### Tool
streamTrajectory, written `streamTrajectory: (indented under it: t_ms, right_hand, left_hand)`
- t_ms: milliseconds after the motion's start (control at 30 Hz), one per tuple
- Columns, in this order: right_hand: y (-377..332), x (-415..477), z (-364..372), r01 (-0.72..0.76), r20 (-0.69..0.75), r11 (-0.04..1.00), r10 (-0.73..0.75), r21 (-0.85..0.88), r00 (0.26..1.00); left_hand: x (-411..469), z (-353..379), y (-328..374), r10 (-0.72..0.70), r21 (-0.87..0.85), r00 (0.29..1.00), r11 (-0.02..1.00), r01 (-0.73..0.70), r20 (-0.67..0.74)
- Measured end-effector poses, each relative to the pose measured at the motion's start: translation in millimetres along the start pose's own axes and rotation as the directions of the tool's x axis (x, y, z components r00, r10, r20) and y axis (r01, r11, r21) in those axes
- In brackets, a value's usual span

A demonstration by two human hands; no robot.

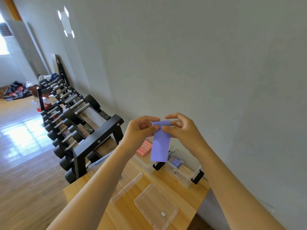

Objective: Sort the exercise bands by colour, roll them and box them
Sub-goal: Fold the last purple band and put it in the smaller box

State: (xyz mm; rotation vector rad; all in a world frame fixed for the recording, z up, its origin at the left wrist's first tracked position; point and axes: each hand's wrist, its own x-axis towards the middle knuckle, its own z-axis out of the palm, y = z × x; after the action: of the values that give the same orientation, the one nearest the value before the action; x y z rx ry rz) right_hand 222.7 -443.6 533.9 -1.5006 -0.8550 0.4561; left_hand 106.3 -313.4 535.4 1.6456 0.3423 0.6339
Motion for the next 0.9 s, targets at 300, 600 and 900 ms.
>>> streamTrajectory:
  t_ms: [300, 600, 900]
  right_hand:
    - [3, 1, 3, 0.061, -0.064, 0.997, -0.064, -0.046, 0.996]
    - [9, 4, 7, 0.018, -0.059, 1.0, -0.019, -0.009, 0.998]
    - [10, 5, 10, 0.021, -0.005, 1.0, -0.021, -0.02, 1.0]
  left_hand:
    - [-3, 3, -4, -0.062, -0.046, 0.998, 0.997, 0.063, 0.007]
    - [1, -5, -5, -0.013, 0.019, 1.0, 1.0, 0.014, -0.013]
    - [1, -3, -7, -0.045, 0.046, 0.999, 0.998, 0.046, -0.026]
